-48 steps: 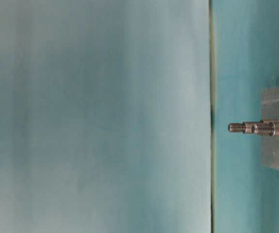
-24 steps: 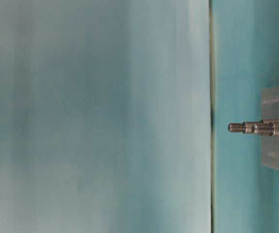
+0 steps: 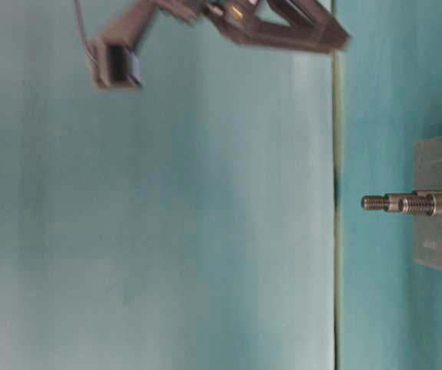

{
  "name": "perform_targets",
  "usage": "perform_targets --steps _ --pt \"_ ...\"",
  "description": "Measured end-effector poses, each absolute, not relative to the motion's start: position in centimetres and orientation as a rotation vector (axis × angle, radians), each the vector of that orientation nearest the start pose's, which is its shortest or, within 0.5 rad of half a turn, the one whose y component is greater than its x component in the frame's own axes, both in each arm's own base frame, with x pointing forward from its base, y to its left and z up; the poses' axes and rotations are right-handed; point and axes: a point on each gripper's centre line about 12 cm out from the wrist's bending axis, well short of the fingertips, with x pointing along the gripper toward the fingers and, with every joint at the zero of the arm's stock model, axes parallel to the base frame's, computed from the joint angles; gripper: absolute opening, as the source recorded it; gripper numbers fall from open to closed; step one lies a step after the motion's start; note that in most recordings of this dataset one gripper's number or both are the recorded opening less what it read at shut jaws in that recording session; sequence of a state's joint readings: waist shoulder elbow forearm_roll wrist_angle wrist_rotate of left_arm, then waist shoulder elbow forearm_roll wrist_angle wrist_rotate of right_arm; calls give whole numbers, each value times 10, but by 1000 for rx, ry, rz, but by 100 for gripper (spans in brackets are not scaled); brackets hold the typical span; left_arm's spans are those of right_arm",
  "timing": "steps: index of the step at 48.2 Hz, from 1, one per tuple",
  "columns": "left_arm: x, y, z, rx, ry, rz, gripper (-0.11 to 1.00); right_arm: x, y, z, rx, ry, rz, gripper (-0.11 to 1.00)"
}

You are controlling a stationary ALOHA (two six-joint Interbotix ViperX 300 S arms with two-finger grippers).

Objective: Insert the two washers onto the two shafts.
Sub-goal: 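Move the right gripper over the upper steel washer beside the plate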

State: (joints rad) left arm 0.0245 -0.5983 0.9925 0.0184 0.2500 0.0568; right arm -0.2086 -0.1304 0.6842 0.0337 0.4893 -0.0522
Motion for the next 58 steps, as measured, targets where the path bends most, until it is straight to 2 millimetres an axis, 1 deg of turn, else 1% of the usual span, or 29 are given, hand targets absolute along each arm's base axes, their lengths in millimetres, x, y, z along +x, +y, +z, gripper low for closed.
perform_targets --steps 4,10,16,25,37,58 --pt "251 7 223 66 642 4 0 336 -68 163 95 1060 -158 84" --pt "251 7 224 67 639 4 0 344 -69 145 98 1096 -152 84" --pt "251 7 224 67 637 4 0 354 -71 132 101 1122 -151 84" --pt "251 7 224 66 639 4 0 370 -69 124 95 1133 -139 84" --pt "251 7 223 67 642 4 0 370 -67 107 96 1178 -132 84" --pt "249 7 219 67 651 3 0 371 -66 94 96 1207 -127 83"
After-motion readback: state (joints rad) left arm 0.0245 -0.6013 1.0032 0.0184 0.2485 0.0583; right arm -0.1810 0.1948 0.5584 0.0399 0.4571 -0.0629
